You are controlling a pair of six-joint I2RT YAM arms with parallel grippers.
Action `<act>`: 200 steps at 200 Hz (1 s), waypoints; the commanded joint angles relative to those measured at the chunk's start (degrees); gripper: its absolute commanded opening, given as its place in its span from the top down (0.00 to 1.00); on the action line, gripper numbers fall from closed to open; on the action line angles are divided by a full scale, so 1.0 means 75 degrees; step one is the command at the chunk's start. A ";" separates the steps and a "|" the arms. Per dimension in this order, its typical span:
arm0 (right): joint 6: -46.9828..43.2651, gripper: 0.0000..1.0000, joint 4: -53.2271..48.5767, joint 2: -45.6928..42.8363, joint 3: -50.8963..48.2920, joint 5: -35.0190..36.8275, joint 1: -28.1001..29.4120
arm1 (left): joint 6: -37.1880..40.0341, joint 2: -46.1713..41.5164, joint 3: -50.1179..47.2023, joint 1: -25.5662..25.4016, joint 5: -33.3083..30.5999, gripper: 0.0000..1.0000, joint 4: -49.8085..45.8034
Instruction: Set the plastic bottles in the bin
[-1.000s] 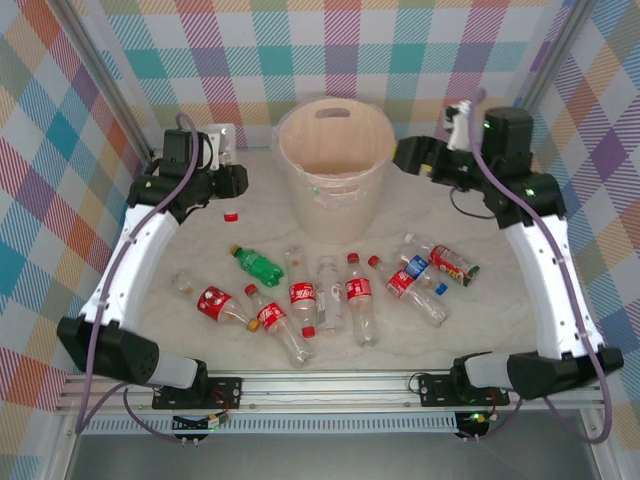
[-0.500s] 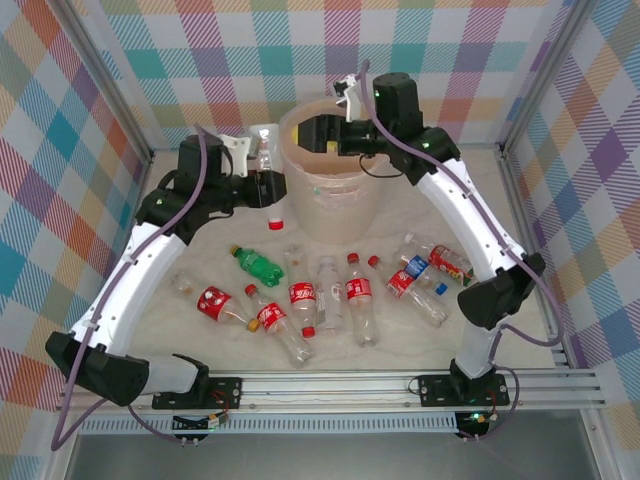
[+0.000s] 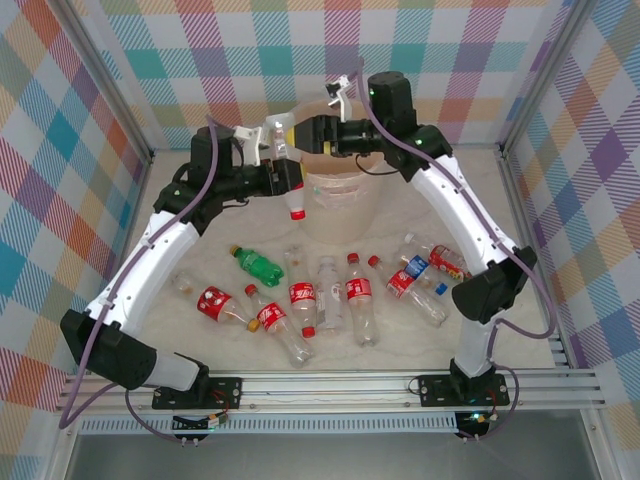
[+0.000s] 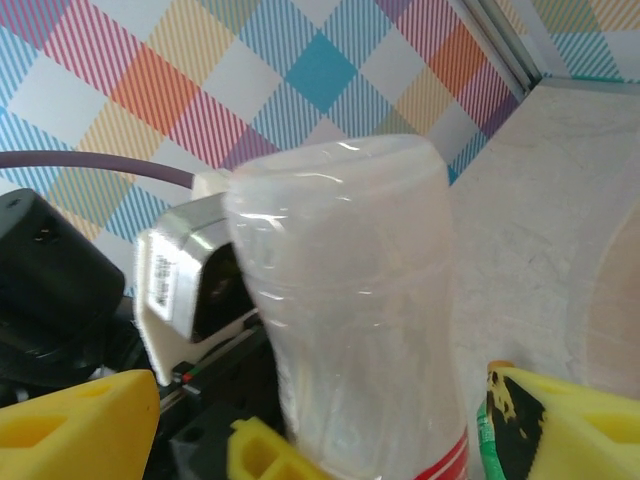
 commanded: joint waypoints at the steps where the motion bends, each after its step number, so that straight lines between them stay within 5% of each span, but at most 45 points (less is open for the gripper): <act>1: -0.0462 0.15 -0.0384 0.0234 0.0435 0.0087 0.0022 | -0.0340 0.0040 -0.0045 -0.0093 0.0575 0.52 0.0664; 59: -0.0655 0.15 -0.0756 0.0935 0.1319 0.0136 -0.0026 | -0.0295 0.0248 -0.0044 -0.0216 0.0964 0.52 0.0694; 117: -0.0685 0.34 -0.0947 0.0789 0.1137 0.0100 -0.0259 | -0.0704 0.0432 -0.0106 -0.0216 0.1038 0.51 0.1536; 145: -0.0615 0.39 -0.0908 0.0594 0.0996 0.0392 -0.0458 | -0.0910 0.0469 -0.0204 -0.0216 0.1020 0.40 0.1963; 178: -0.0169 0.41 -0.0459 0.0508 0.0882 0.0426 -0.0845 | -0.0853 0.0496 0.0135 -0.0199 0.0987 0.02 0.1868; 200: 0.0324 0.42 -0.0100 0.0606 0.1007 0.0206 -0.1340 | -0.0607 0.0495 0.0615 -0.0042 0.0554 0.00 0.0817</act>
